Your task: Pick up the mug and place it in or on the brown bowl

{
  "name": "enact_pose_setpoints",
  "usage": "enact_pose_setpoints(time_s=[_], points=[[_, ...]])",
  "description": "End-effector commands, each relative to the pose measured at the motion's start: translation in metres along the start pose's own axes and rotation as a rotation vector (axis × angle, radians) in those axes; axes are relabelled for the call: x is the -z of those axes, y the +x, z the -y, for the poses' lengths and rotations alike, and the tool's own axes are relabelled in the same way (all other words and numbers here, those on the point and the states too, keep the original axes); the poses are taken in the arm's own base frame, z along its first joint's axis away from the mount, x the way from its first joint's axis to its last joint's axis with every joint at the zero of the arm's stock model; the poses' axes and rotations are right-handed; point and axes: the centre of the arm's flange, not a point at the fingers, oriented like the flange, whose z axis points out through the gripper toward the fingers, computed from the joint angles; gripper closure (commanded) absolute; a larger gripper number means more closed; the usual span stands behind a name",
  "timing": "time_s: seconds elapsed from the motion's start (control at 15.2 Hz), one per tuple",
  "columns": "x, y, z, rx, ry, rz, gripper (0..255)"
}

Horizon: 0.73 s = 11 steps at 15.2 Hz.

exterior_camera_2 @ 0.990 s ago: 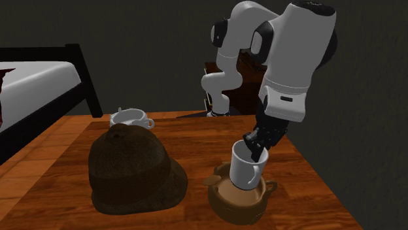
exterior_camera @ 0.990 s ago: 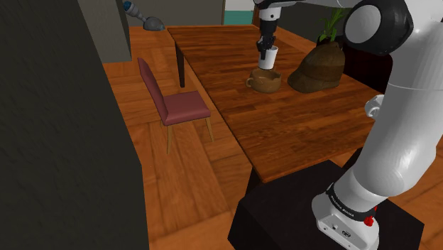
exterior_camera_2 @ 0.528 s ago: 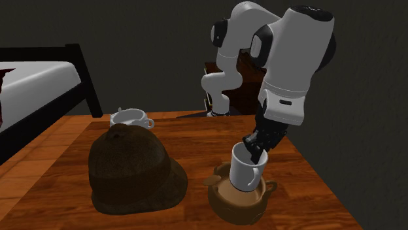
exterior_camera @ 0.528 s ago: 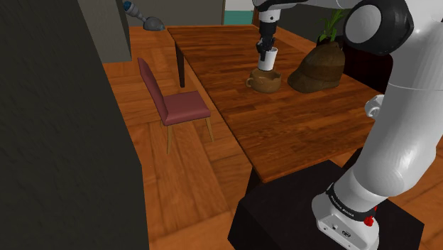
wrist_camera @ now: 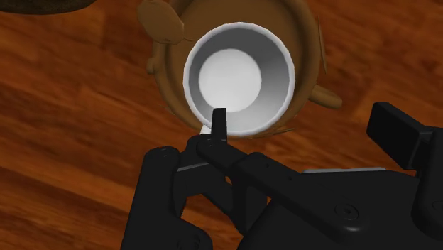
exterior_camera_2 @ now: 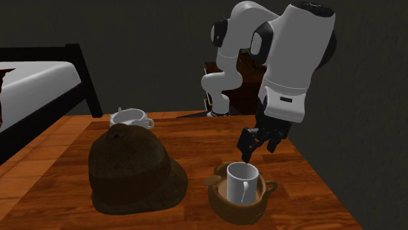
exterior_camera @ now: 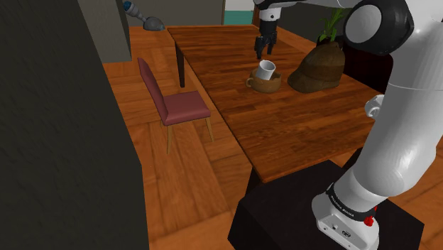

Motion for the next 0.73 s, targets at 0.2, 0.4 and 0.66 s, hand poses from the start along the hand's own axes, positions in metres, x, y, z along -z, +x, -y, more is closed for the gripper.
enact_pose_setpoints(time_s=[0.2,0.4,0.66], points=[[0.044,0.001,0.0,0.0,0.0,0.0,0],[0.044,0.001,0.0,0.0,0.0,0.0,0],[0.044,0.001,0.0,0.0,0.0,0.0,0]])
